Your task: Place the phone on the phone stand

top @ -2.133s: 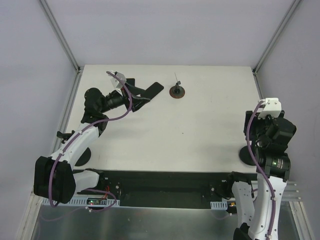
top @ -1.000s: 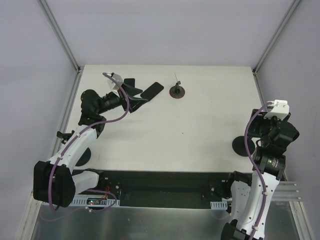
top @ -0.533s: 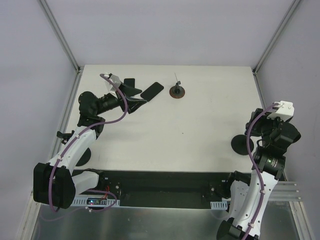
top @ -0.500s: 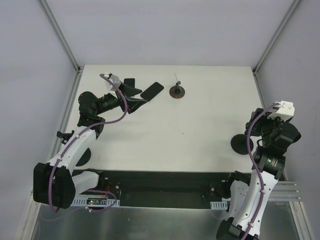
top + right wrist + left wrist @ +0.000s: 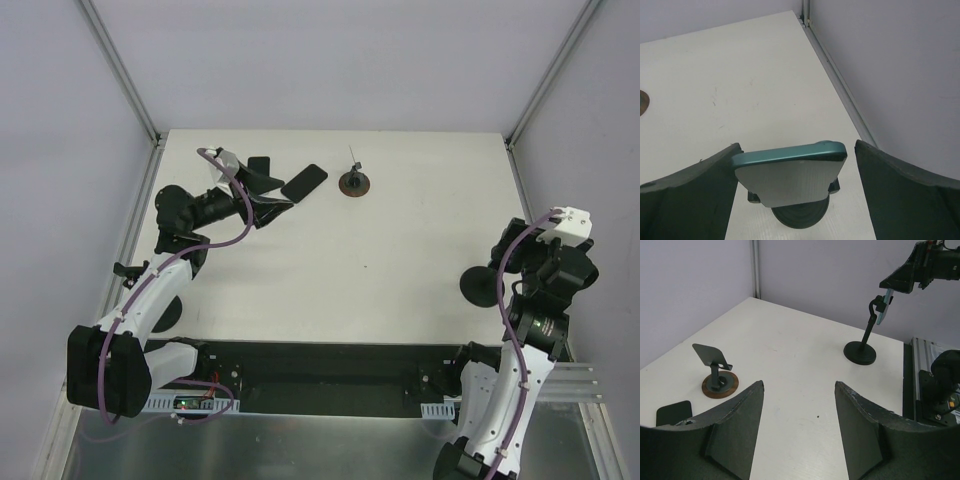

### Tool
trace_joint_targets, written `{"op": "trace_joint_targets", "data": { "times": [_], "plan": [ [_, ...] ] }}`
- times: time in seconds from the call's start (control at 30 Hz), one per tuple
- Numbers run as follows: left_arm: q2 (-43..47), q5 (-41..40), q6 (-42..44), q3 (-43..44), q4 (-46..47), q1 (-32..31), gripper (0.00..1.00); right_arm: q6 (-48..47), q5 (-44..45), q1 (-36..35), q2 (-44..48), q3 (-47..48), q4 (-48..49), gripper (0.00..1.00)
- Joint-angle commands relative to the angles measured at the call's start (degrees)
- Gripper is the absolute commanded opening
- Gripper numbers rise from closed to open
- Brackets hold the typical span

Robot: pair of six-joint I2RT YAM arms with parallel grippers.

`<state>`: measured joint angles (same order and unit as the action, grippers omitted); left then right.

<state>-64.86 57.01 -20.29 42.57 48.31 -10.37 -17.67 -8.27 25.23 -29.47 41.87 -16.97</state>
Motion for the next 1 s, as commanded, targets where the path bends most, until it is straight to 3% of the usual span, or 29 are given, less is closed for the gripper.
{"op": "trace_joint_targets", "data": {
  "times": [0.0,0.3,0.4,0.47,0.57,0.67,0.7,0.83,0.93,0.97],
  "plan": [
    [-0.09,2.40,-1.41,0.15,4.33,0.62,0.57,0.44,5.90,-1.41,-0.32,4.36,-4.21,0.99],
    [0.17,1.09,-3.43,1.02,3.02,1.05,0.58,2.11,16.53,-3.78,-2.77,17.44,-7.99,0.97],
    [0.26,-5.58,-4.05,2.95,-2.33,1.93,0.60,4.74,13.92,-4.40,-5.76,22.63,-6.41,0.97],
    [-0.18,-9.01,-5.62,5.49,-10.58,3.07,0.61,8.33,12.67,-5.36,-8.39,25.26,-4.92,0.97],
    [-1.49,-12.80,-9.83,8.14,-18.07,5.79,0.60,10.38,12.49,-10.89,-11.29,25.72,-1.67,0.97],
    [-1.06,-11.84,-14.75,7.80,-16.08,7.12,0.61,5.39,20.90,-25.11,-15.59,26.68,0.97,0.97],
    [-0.10,-11.40,-16.08,7.97,-15.19,7.12,0.61,2.67,23.97,-32.80,-17.18,27.91,0.98,0.97],
    [3.15,-10.43,-23.20,8.76,-12.01,7.03,0.62,-0.26,25.59,-47.27,-23.69,25.29,6.67,0.97],
    [8.16,-13.75,-24.80,8.50,-20.85,7.03,0.62,0.80,24.80,-55.97,-27.38,17.13,20.45,0.97],
    [11.65,-15.16,-22.01,9.02,-31.07,7.03,0.63,0.80,25.14,-60.08,-30.87,15.54,24.23,0.97]
  ]
}}
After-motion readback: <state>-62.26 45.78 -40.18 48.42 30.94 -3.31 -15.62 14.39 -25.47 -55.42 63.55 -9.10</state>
